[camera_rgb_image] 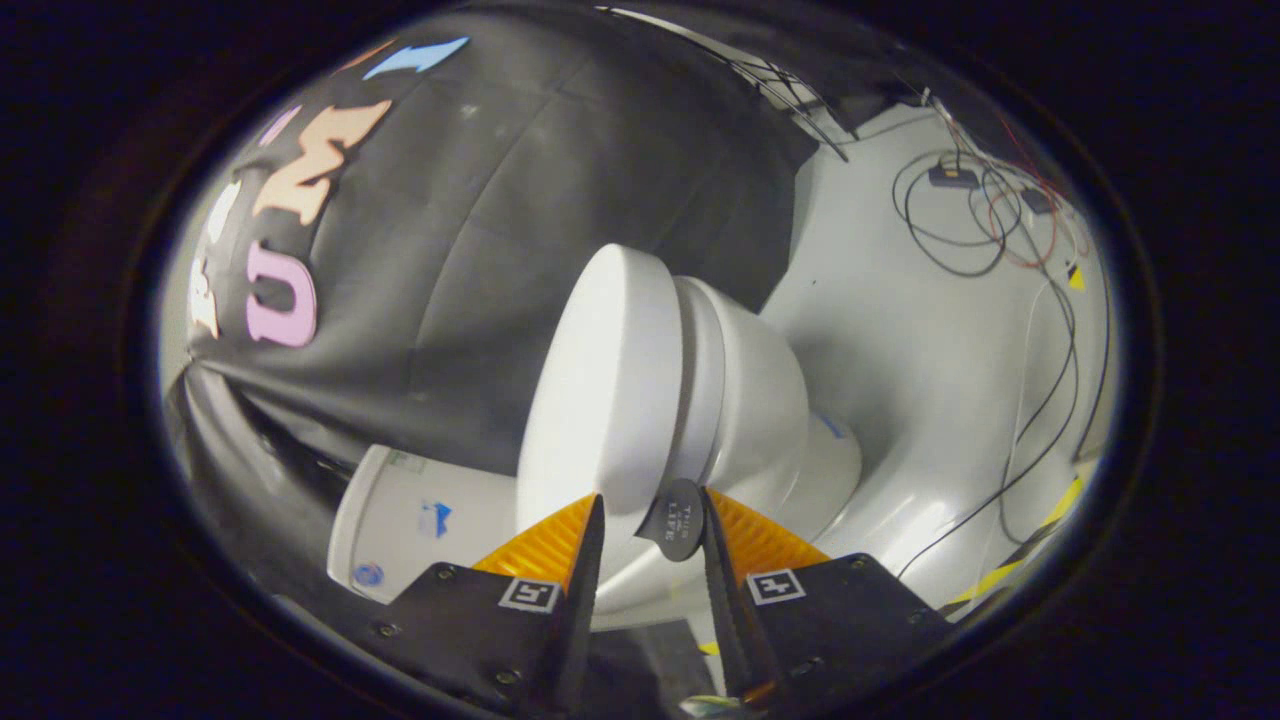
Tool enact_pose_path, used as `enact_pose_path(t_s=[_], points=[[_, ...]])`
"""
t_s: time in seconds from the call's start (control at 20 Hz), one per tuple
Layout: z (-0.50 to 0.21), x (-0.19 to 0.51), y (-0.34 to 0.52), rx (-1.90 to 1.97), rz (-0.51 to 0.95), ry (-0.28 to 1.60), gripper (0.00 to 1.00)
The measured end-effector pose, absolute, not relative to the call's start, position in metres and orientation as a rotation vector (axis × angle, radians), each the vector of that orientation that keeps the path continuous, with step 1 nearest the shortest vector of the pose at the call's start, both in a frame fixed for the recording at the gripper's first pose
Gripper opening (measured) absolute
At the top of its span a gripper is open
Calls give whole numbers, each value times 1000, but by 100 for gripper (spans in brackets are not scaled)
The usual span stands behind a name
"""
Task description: Open the toilet lid.
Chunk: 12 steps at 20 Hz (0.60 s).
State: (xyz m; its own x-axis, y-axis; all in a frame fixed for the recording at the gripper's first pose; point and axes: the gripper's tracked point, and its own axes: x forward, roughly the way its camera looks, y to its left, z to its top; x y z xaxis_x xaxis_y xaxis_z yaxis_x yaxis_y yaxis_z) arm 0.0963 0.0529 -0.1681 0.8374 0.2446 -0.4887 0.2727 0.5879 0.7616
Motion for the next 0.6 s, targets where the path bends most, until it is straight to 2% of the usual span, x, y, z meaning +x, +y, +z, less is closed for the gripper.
enact_pose_path(t_s=[0.1, 0.15, 0.35, 0.4, 0.5, 0.6], points=[[-156, 96, 57, 1061, 14, 566, 7], [-154, 95, 59, 1060, 31, 570, 2], [-154, 93, 61, 928, 80, 595, 2], [-170, 127, 70, 912, 64, 593, 2], [-154, 94, 58, 874, 55, 583, 1], [-149, 91, 57, 836, 39, 593, 1]])
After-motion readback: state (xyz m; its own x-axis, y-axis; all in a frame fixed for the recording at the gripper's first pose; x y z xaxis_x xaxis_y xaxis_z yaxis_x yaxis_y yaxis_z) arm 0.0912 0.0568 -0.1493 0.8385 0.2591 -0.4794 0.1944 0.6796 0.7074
